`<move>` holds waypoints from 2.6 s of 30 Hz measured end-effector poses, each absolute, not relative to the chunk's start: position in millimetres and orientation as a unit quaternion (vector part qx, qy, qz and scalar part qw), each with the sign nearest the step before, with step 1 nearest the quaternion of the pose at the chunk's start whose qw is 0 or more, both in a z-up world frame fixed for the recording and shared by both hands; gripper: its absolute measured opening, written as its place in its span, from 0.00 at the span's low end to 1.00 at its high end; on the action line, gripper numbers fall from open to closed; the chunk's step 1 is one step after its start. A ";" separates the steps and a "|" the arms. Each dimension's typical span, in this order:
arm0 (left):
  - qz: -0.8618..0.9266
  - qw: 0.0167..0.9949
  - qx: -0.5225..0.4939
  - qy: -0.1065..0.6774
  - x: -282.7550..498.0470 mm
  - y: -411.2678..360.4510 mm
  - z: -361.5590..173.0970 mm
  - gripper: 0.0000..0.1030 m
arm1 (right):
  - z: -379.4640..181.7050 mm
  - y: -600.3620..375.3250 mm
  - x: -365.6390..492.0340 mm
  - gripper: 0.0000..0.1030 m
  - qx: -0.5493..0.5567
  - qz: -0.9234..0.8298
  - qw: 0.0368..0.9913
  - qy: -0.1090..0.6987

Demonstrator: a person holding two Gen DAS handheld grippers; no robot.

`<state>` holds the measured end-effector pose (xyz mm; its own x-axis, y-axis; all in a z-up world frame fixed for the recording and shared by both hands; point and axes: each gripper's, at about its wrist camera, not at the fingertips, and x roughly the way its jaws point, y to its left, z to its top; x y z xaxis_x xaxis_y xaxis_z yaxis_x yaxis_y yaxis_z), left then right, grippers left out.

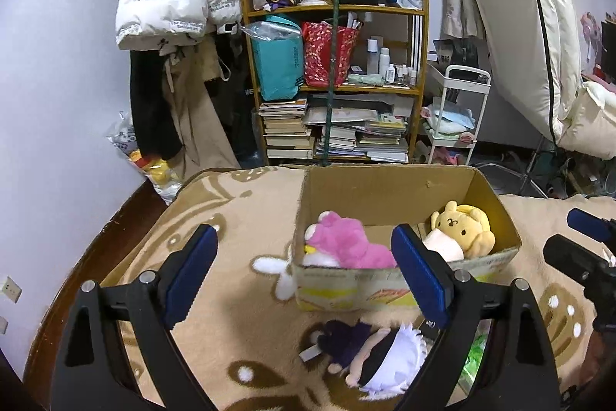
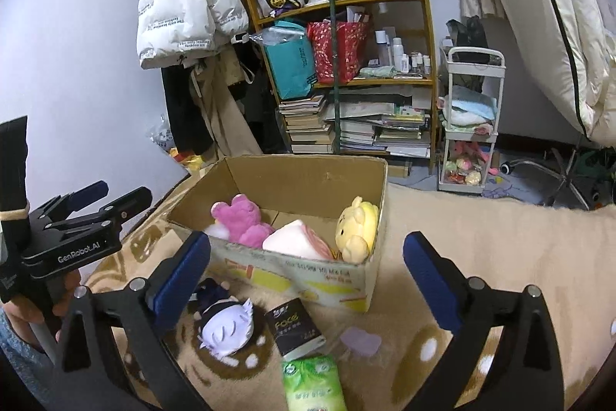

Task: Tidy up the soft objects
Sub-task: 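Withdraw both grippers from the box toward the items on the rug, then grasp the white-haired plush doll with the left gripper while the right grasps the black Face tissue pack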

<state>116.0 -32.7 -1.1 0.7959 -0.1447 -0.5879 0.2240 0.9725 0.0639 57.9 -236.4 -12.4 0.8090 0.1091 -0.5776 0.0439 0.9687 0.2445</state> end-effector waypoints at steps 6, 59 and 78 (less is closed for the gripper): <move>-0.086 0.946 0.065 0.306 96.4 -22.1 4.2 0.94 | -9.0 -237.3 41.2 1.00 0.131 0.009 0.942 0.309; -0.113 0.892 0.128 0.420 92.4 -78.2 -84.5 0.97 | -72.9 -225.0 71.6 1.00 0.139 0.000 0.905 0.403; -0.139 0.851 0.162 0.479 104.5 -103.2 -132.3 0.97 | -114.6 -218.4 100.9 0.84 0.144 0.031 0.870 0.471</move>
